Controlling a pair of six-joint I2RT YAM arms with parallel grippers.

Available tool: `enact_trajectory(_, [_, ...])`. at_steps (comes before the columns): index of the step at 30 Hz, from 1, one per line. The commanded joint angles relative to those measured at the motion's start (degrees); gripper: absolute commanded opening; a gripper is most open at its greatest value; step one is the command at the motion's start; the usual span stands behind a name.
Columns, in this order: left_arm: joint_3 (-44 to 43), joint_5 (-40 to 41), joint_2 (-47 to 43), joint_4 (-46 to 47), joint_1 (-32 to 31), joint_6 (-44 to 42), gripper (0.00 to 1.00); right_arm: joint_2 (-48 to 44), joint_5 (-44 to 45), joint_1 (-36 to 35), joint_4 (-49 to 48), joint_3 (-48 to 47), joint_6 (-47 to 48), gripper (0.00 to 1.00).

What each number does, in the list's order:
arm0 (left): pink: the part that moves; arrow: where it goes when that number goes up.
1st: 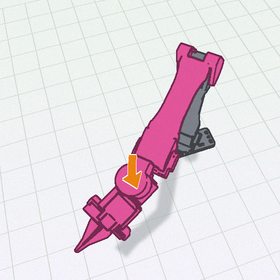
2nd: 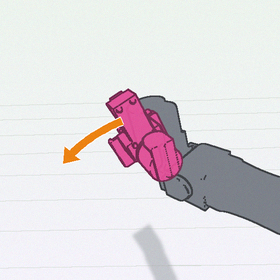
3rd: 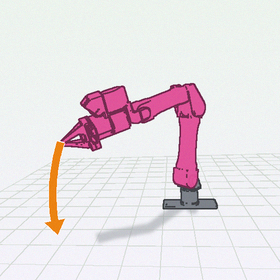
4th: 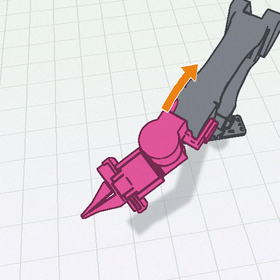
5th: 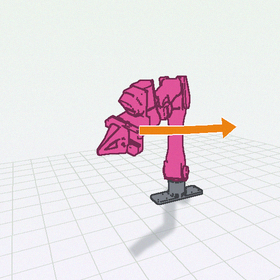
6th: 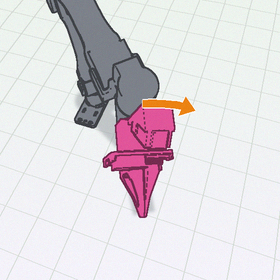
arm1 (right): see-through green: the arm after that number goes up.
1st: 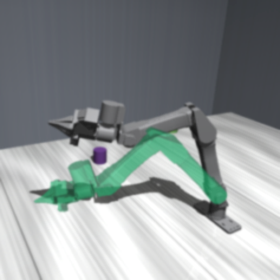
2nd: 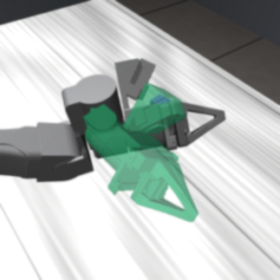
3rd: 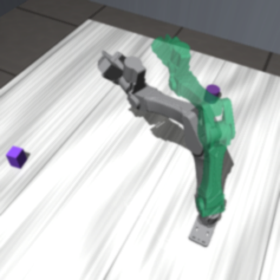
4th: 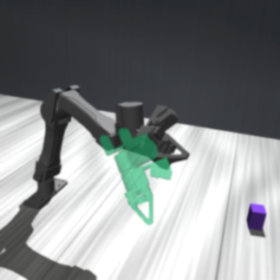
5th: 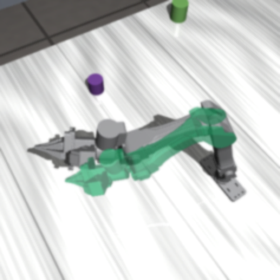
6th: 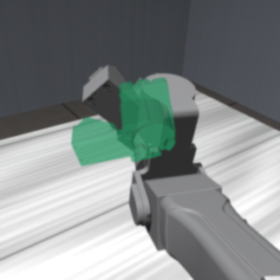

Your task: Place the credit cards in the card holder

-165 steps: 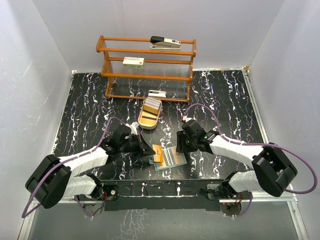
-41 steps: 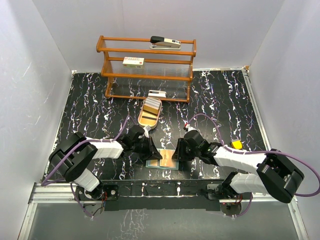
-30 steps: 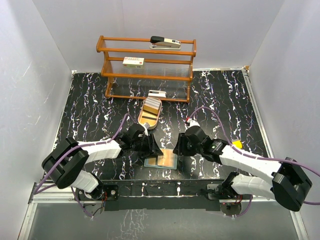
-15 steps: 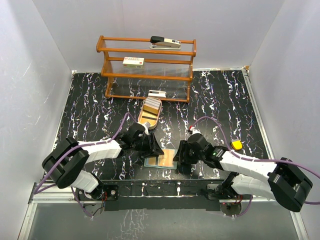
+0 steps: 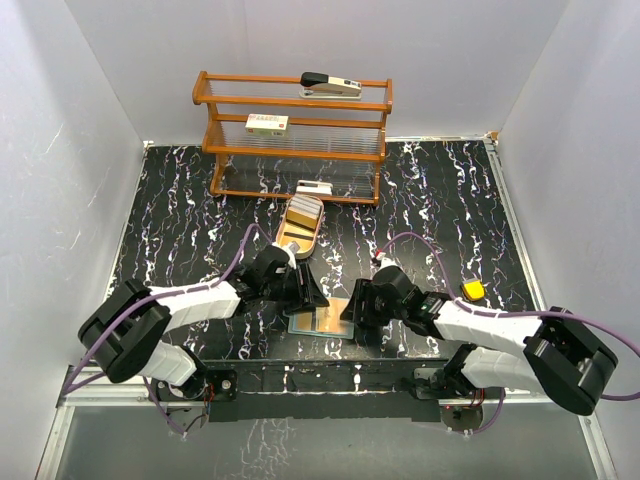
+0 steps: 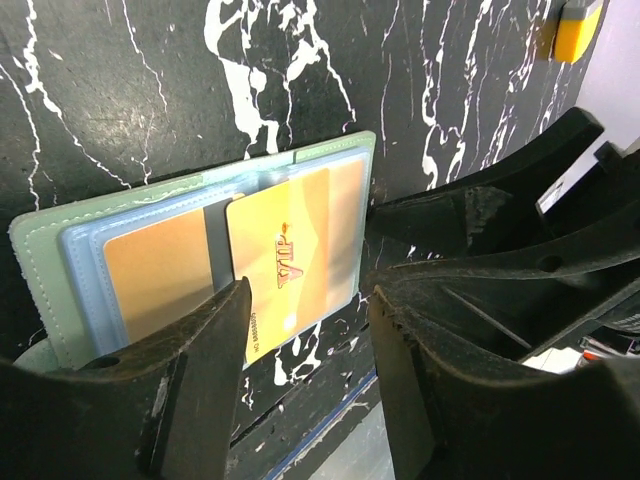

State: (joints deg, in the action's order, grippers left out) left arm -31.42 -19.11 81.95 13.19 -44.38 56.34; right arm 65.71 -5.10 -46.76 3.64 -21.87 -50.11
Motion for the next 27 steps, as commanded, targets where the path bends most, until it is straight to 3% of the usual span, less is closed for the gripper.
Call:
enact_trajectory(1, [-1.2, 3.1, -2.9, -2.9, -0.3, -1.6, 0.5, 0.1, -0.2, -0.1, -5.0, 0.3, -0.2, 0.49])
enact_trajectory(16, [0.1, -1.0, 3.0, 5.6, -0.4, 1.7, 0.5, 4.0, -0.8, -0.2, -8.5, 0.0, 0.9, 0.49])
enact_trajectory(27, [-1.5, -2.8, 3.2, 9.1, -1.9, 5.1, 0.43, 5.6, -0.3, -0.1, -10.5, -0.9, 3.7, 0.48])
